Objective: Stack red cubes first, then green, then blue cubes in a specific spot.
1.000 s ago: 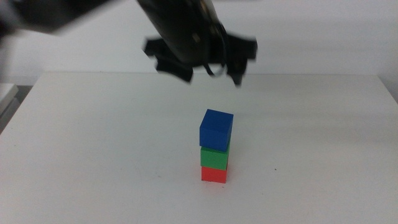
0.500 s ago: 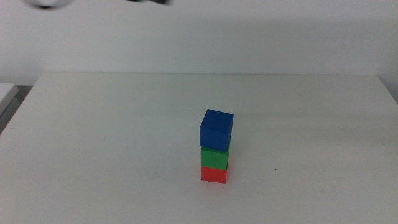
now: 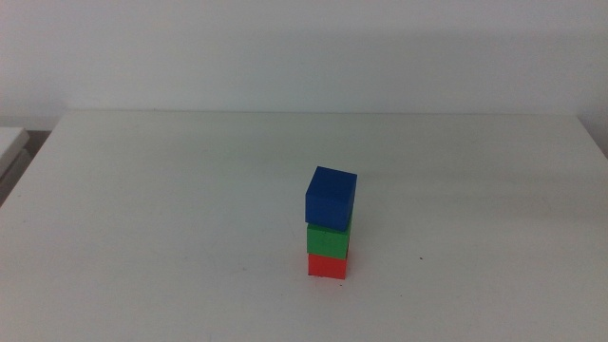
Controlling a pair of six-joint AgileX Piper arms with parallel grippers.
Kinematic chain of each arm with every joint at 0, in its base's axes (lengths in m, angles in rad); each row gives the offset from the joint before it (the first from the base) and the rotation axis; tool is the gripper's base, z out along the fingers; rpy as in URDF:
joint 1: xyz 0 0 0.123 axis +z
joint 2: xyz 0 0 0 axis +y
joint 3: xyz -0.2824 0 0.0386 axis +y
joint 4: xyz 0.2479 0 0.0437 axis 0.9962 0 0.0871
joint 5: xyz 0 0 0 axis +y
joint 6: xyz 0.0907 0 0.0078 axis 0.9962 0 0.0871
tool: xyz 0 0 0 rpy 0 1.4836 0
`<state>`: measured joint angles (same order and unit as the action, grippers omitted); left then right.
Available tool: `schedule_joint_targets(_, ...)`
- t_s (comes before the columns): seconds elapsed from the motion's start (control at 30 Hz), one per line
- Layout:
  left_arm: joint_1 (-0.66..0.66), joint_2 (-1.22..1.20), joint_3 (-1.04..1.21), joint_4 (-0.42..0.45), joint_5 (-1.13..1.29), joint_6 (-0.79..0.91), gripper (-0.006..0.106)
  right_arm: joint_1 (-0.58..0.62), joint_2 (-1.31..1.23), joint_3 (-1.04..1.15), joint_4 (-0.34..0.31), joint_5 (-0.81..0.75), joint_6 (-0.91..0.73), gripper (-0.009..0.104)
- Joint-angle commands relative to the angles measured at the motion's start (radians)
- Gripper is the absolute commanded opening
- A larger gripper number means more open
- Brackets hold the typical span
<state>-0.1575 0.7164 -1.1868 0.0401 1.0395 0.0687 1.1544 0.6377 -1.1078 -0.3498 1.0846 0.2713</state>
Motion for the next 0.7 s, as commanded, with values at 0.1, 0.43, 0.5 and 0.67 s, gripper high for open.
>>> schedule_joint_targets(0.1, 0.010, -0.124, 0.176, -0.068, -0.139, -0.027, 0.094, 0.002, -0.003, -0.003, -0.007, -0.010, -0.003, 0.093)
schedule_joint_targets(0.43, 0.010, -0.185, 0.198, -0.101, -0.148, -0.025, 0.094, 0.002, -0.003, -0.003, -0.007, -0.010, 0.002, 0.093)
schedule_joint_targets(0.5, 0.010, -0.185, 0.198, -0.101, -0.148, -0.025, 0.094, 0.002, -0.003, -0.003, -0.007, -0.010, 0.002, 0.093)
schedule_joint_targets(0.67, 0.010, -0.184, 0.198, -0.099, -0.150, -0.013, 0.094, 0.002, -0.003, 0.016, -0.006, -0.020, 0.002, 0.093)
